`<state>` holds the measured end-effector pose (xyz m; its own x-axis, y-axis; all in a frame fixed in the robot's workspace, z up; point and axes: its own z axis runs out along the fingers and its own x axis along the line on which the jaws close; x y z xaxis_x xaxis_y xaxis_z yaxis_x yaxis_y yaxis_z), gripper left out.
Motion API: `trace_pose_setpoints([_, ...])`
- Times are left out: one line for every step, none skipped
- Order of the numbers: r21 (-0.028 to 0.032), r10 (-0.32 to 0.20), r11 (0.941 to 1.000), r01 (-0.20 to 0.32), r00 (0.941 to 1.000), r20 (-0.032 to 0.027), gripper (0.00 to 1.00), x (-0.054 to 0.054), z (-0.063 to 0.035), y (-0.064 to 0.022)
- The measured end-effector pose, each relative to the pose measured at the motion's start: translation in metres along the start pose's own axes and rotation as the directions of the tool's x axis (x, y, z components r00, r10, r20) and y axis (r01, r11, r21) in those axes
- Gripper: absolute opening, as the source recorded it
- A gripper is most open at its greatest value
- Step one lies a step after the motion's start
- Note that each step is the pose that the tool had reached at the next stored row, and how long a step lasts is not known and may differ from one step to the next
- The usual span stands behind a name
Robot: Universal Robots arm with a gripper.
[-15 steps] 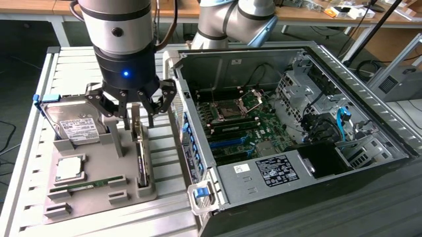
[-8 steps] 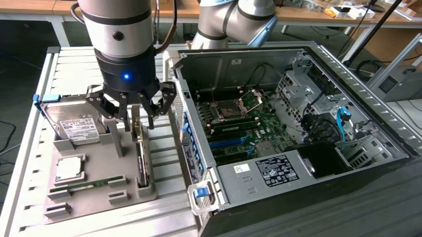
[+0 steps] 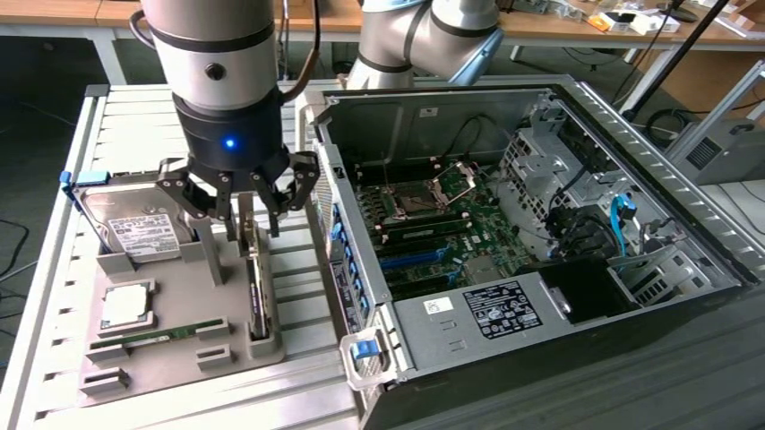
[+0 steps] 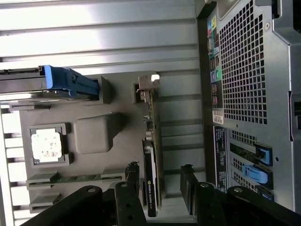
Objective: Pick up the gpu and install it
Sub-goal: 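Pick up the gpu and move the gpu toward the slot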
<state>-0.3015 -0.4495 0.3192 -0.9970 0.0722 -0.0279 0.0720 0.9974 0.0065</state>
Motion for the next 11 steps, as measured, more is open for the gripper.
trace_pose_setpoints([0.0000,0.000,1.0000,0.000,1.0000,0.0000,0.48,0.0000,0.0004,0.0000])
trace_pose_setpoints([0.0000,0.000,1.0000,0.000,1.0000,0.0000,0.48,0.0000,0.0008,0.0000])
trace_pose_setpoints([0.0000,0.000,1.0000,0.000,1.0000,0.0000,0.48,0.0000,0.0012,0.0000])
trace_pose_setpoints([0.0000,0.000,1.0000,0.000,1.0000,0.0000,0.48,0.0000,0.0017,-0.0001])
trace_pose_setpoints([0.0000,0.000,1.0000,0.000,1.0000,0.0000,0.48,0.0000,0.0021,-0.0001])
trace_pose_setpoints([0.0000,0.000,1.0000,0.000,1.0000,0.0000,0.48,0.0001,0.0026,-0.0001])
trace_pose_setpoints([0.0000,0.000,1.0000,0.000,1.0000,0.0000,0.48,0.0001,0.0032,-0.0001])
trace_pose_setpoints([0.0000,0.000,1.0000,0.000,1.0000,0.0000,0.48,0.0001,0.0039,-0.0001])
trace_pose_setpoints([-0.0001,0.000,1.0000,0.000,1.0000,0.0001,0.48,0.0001,0.0047,-0.0002])
trace_pose_setpoints([-0.0001,0.000,1.0000,0.000,1.0000,0.0001,0.48,0.0001,0.0055,-0.0002])
trace_pose_setpoints([0.0000,0.000,1.0000,0.000,1.0000,0.0000,0.48,0.0002,0.0061,-0.0002])
